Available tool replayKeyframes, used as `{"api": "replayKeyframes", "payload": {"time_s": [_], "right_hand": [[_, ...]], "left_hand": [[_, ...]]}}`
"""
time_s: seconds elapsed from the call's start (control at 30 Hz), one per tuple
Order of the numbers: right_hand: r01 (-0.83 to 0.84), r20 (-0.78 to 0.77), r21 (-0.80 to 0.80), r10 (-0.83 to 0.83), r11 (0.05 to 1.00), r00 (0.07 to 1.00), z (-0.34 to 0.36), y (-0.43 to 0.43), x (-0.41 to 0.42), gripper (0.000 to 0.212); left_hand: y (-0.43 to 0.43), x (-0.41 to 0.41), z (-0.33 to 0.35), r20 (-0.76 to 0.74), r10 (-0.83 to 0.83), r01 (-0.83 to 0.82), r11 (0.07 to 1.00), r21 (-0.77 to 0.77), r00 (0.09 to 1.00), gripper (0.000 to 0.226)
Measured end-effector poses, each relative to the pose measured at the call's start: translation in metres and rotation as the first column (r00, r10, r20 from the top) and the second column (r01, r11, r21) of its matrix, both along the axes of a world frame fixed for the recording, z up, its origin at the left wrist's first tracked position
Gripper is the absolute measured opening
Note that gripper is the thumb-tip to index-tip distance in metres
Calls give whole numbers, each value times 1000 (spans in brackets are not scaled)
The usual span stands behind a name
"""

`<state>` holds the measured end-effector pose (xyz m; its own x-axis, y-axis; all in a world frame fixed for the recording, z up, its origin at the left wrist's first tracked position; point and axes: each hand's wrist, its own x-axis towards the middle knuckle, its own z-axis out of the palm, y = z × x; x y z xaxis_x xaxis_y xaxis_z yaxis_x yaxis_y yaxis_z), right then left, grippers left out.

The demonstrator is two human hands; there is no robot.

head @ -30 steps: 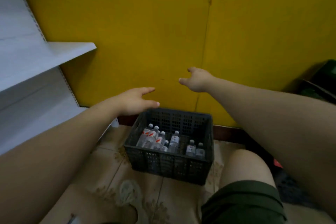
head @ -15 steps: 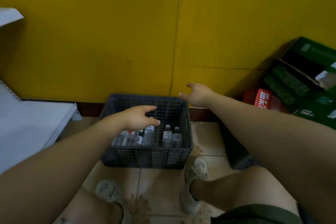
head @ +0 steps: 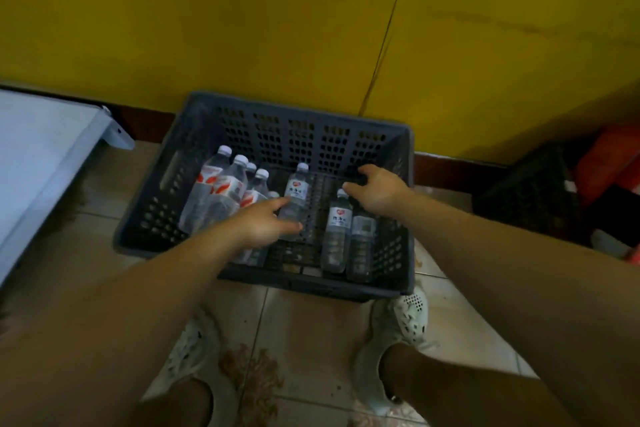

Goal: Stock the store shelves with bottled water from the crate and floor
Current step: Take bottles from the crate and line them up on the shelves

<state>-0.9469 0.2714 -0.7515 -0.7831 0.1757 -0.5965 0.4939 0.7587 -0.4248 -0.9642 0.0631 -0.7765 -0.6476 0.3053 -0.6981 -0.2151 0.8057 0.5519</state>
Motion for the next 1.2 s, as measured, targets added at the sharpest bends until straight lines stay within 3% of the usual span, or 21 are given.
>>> {"api": "replayKeyframes", "payload": {"time_s": [0.17, 0.3, 0.37, 0.5, 0.57, 0.6, 0.67, 0.77, 0.93, 1.07, 1.2], "right_hand": [[63, 43, -104, -58, 993, 997, -87, -6, -49, 49], [157, 27, -231, -155, 960, 988, -154, -24, -90, 17], [250, 54, -312, -246, 916, 968, -194, -34, -113, 24], [349, 132, -414, -324, 841, 937, -232, -69, -136, 53], [465, 191, -390, -424, 795, 885, -241, -77, -139, 79], [538, 215, -381, -494, 752, 842, -244, -78, -137, 89], [606, 170, -404, -595, 685, 786, -246, -74, -128, 88], [635, 120, -491, -676, 596, 727, -225, -62, -108, 69], [578, 149, -748, -767, 325, 624, -141, -43, -79, 58], [438, 175, -885, -758, 159, 628, -39, -39, -50, 37], [235, 87, -966, -727, 105, 681, 55, -48, -12, 40]], "left_hand": [[19, -36, -75, 71, 119, -121, 992, 35, 990, 64], [16, -59, -131, 72, 168, -168, 986, -3, 983, 68], [12, -66, -151, 101, 201, -201, 980, -12, 974, 66], [6, -72, -172, 85, 219, -221, 975, 15, 972, 33], [4, -73, -173, 89, 206, -210, 977, 36, 975, 25], [4, -72, -172, 102, 198, -204, 978, 45, 975, 29], [5, -69, -166, 117, 197, -205, 977, 57, 973, 49], [6, -64, -148, 157, 152, -173, 977, 128, 976, 66], [7, -51, -81, 164, 178, -221, 930, 295, 970, 79], [0, -29, -3, 166, 190, -245, 865, 438, 968, 70], [-13, 2, 82, 99, 167, -194, 838, 511, 981, 69]]}}
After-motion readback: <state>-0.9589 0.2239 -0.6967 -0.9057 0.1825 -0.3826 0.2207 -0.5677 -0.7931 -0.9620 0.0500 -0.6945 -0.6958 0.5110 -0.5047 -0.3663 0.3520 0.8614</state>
